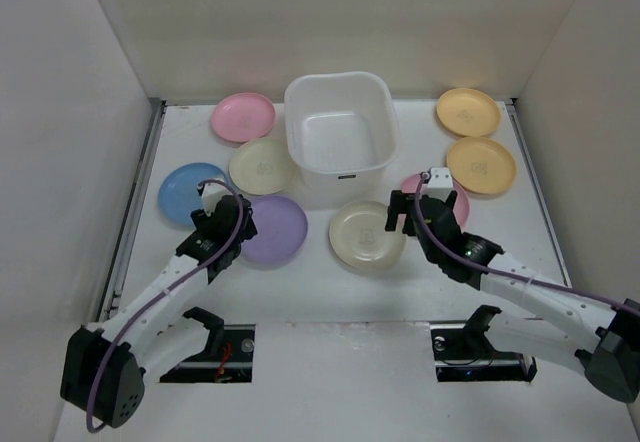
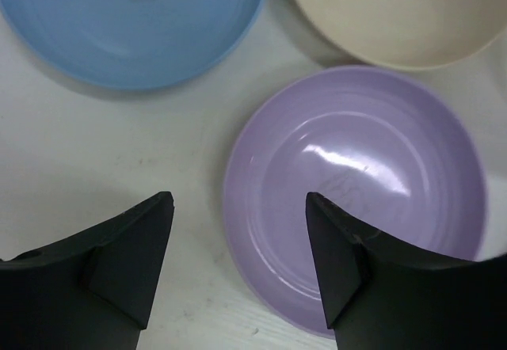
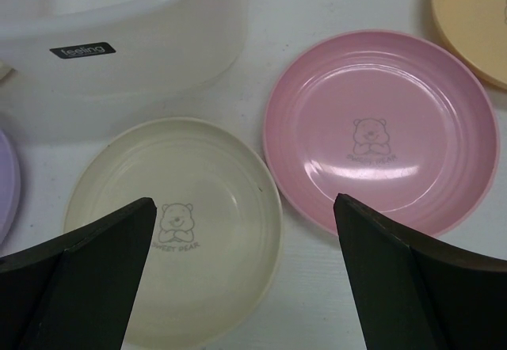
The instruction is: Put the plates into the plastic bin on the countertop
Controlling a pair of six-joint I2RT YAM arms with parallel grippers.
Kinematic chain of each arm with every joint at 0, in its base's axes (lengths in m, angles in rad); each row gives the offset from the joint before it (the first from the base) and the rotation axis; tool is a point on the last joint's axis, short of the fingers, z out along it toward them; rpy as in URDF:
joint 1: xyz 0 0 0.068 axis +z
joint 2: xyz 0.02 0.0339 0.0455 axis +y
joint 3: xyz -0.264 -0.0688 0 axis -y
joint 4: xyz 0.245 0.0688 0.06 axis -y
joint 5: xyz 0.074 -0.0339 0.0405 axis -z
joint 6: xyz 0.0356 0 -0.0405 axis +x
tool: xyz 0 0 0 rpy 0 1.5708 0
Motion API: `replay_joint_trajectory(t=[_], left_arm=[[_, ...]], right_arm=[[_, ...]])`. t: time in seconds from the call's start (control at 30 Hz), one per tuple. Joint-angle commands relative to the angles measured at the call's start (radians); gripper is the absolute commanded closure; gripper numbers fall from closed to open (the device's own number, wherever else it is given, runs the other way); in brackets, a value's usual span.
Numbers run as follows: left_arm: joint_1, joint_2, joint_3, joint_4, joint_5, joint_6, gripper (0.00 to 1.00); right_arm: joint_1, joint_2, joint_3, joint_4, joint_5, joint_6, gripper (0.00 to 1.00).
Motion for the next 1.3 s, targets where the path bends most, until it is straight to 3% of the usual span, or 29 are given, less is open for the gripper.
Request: replay_joint_trajectory(t=[0.0, 0.57, 0.73, 0.9, 1.03, 1.27], left_arm=[[0.027, 0.089, -0.017, -0.024, 0.037, -0.052, 0.37], [0.099, 0.318, -0.026, 0.097, 0.143, -0.052, 0.5], [0.109, 0.342, -0.045, 0.109, 0.16, -0.059, 0.59], [0.129, 0.364, -0.078, 0.132, 0.201, -0.079, 0.79], [0.127, 0.346, -0.111, 0.163, 0.235, -0.09, 0.93], [0.073, 0.124, -0.108, 0.054, 0.232, -0.119, 1.0]], right_arm=[[0.018, -0.05, -0.026, 0.063, 0.001, 0.004, 0.0], [0.021, -0.143, -0.073, 0.071, -0.016, -0.004, 0.0], [0.021, -0.143, -0.073, 0.072, -0.016, -0.004, 0.0], [0.021, -0.137, -0.073, 0.072, -0.016, -0.001, 0.0], [0.021, -0.137, -0.078, 0.079, -0.016, -0.001, 0.0], [0.026, -0.131, -0.066, 0.079, -0.016, 0.002, 0.0]])
